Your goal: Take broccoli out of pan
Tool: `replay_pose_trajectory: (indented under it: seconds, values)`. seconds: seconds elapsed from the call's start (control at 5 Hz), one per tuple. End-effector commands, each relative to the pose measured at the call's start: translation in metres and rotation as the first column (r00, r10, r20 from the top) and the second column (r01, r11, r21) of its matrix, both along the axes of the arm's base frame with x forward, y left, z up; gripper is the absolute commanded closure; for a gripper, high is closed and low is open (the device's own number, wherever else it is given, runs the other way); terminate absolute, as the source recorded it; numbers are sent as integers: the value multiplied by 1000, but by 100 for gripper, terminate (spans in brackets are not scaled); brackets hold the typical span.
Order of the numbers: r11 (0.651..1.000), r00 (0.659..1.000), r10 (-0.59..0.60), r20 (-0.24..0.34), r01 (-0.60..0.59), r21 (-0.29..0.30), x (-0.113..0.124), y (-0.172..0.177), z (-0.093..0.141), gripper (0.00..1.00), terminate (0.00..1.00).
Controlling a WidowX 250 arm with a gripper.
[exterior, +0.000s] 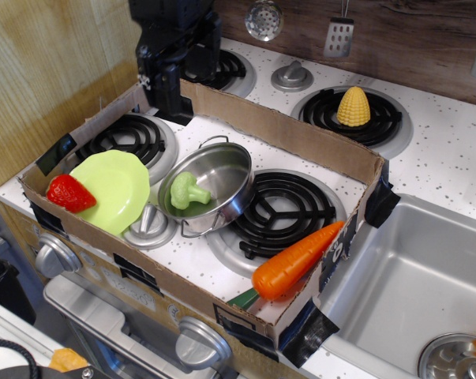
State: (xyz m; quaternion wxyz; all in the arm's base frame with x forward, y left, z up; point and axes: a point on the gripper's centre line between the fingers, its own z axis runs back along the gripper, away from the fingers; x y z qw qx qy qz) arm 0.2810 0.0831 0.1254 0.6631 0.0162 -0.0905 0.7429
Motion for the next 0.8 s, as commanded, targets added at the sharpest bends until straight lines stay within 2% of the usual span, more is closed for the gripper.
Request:
replay_pose_trajectory:
  seconds: [0.0, 0.2, 0.6]
  values:
    - [998, 997, 62, 39, -60, -27, -16, -2, -16, 0, 0]
    - [996, 997, 73, 28, -71, -56, -18, -5, -31, 0, 0]
    - [995, 996, 61, 62, -55, -89, -11, -6, -56, 0, 0]
